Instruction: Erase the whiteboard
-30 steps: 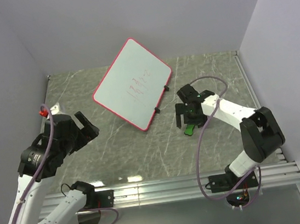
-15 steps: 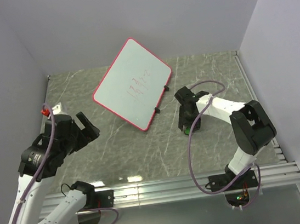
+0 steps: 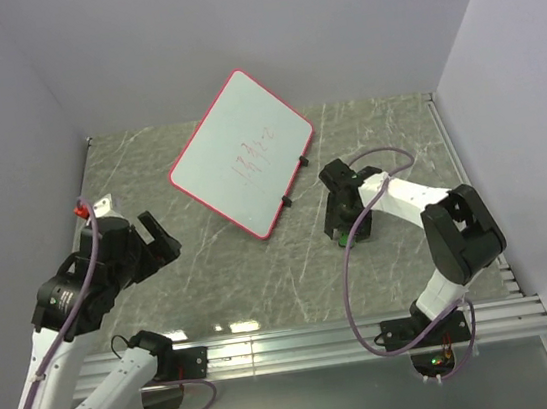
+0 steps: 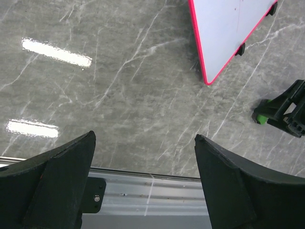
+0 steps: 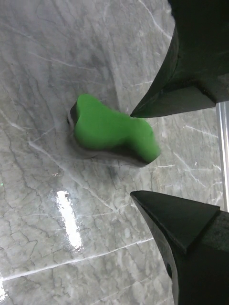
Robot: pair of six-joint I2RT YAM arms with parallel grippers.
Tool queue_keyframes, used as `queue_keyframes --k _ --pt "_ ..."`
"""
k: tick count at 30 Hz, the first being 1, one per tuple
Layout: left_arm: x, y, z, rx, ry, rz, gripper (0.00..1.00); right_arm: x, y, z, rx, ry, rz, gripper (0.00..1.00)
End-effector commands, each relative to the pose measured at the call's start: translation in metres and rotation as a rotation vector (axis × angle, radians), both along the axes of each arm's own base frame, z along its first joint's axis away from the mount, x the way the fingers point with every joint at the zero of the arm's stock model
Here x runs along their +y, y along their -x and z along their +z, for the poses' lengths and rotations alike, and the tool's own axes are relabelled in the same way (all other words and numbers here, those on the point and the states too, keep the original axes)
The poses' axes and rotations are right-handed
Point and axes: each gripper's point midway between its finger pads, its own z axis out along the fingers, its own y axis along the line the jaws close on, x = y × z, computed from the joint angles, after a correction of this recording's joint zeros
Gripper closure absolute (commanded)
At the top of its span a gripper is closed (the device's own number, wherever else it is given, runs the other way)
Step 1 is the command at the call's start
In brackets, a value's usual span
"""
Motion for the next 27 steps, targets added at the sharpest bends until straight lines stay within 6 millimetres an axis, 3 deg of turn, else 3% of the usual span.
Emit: queue_keyframes --k 1,6,8,16,27 --pt "-0.006 -0.005 -0.001 -0.004 -0.011 -0.04 0.08 0.0 -0.01 0.021 -0.073 -0.014 -0.021 0.29" --pt "-0.01 -0.01 0.001 -0.002 -0.015 -0.06 0.09 0.009 -0.026 0.051 -0.14 -0.054 -0.018 0.22" --pt "-0.009 -0.012 0.001 -0.005 -0.018 -0.06 0.09 0.007 -0.026 0.053 -0.144 -0.047 -0.026 0.23" --pt "-0.009 -0.012 0.001 -0.005 -0.028 -0.066 0.08 0.0 -0.013 0.022 -0.063 0.002 -0.068 0.27" --pt "-0.007 -0.01 -0.005 0.005 -0.04 -0.069 0.08 -0.005 -0.015 -0.003 -0.019 0.051 -0.088 0.29"
